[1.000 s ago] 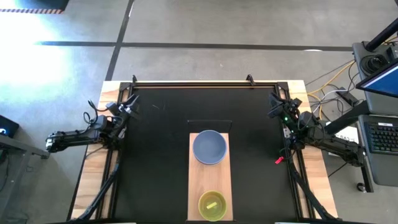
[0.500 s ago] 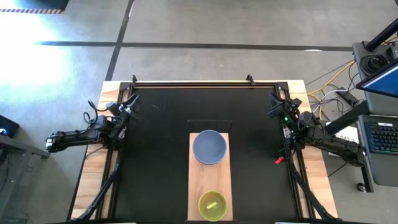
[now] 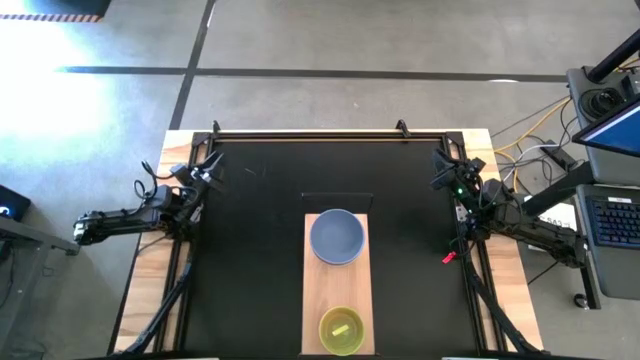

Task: Place and stack bowls onto a shelf
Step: Return to Home Position

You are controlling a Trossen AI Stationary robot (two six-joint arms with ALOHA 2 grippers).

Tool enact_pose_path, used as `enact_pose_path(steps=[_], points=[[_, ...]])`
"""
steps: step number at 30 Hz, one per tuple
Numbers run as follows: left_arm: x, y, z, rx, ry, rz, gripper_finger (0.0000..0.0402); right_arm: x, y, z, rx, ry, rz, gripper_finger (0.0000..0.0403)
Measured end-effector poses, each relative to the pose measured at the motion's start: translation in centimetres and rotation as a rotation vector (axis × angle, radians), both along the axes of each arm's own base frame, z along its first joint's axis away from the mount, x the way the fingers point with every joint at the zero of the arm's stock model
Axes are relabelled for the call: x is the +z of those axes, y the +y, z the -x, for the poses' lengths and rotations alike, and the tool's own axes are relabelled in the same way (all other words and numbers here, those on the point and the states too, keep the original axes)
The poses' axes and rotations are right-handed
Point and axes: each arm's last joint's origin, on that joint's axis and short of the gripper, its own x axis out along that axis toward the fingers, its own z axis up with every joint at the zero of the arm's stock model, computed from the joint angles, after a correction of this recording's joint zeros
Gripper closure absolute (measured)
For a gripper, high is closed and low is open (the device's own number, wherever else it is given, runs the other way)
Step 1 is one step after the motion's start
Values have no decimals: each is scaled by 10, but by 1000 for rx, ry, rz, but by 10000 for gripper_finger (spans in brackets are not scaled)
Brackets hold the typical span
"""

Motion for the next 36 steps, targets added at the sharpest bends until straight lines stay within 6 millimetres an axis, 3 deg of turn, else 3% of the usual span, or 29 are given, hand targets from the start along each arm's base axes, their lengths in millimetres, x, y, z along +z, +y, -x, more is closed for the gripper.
enact_pose_path(steps=[36], points=[[0, 0, 0, 0, 0, 0, 218, 0, 0, 0, 0, 0, 0, 264]])
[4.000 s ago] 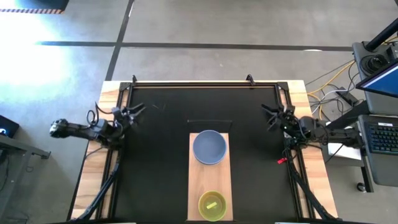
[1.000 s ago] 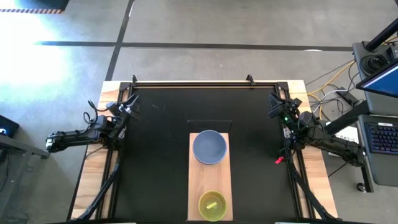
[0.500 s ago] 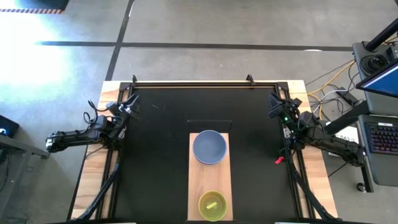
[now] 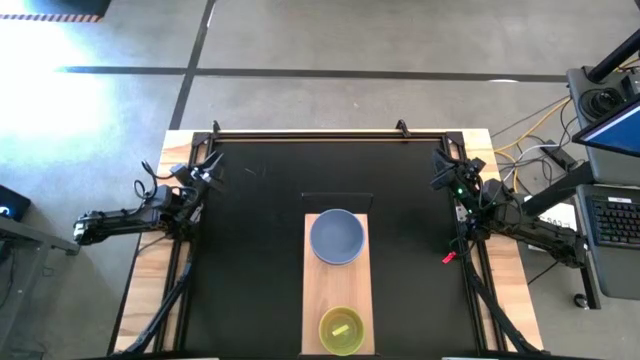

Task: Place and stack bowls onto a shelf
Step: Return to Home Position

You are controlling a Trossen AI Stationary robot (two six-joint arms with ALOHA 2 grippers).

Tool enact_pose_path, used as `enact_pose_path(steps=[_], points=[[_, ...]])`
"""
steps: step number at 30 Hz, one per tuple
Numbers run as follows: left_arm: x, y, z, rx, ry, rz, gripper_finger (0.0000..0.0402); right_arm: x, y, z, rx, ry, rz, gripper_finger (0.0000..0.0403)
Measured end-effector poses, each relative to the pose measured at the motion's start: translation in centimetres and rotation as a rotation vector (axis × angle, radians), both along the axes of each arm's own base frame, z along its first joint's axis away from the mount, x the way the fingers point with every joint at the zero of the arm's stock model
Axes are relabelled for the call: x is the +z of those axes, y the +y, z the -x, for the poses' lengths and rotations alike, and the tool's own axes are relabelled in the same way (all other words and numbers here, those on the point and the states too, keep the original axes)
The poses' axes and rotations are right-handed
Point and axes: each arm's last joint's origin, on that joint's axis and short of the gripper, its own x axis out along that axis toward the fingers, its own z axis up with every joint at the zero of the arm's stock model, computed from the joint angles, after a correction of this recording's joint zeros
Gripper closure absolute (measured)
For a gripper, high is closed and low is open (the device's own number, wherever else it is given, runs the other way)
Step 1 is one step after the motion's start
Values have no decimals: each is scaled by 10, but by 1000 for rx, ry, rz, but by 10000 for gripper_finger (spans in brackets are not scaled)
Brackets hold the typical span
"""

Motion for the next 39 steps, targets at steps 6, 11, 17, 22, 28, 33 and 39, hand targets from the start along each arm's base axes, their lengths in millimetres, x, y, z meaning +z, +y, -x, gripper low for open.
enact_pose_path(steps=[6, 11, 17, 22, 28, 33, 39], points=[[0, 0, 0, 0, 0, 0, 218, 0, 0, 0, 0, 0, 0, 272], [0, 0, 0, 0, 0, 0, 218, 0, 0, 0, 0, 0, 0, 275], [0, 0, 0, 0, 0, 0, 218, 0, 0, 0, 0, 0, 0, 275], [0, 0, 0, 0, 0, 0, 218, 0, 0, 0, 0, 0, 0, 275], [0, 0, 0, 0, 0, 0, 218, 0, 0, 0, 0, 0, 0, 275], [0, 0, 0, 0, 0, 0, 218, 0, 0, 0, 0, 0, 0, 275], [0, 0, 0, 0, 0, 0, 218, 0, 0, 0, 0, 0, 0, 275]])
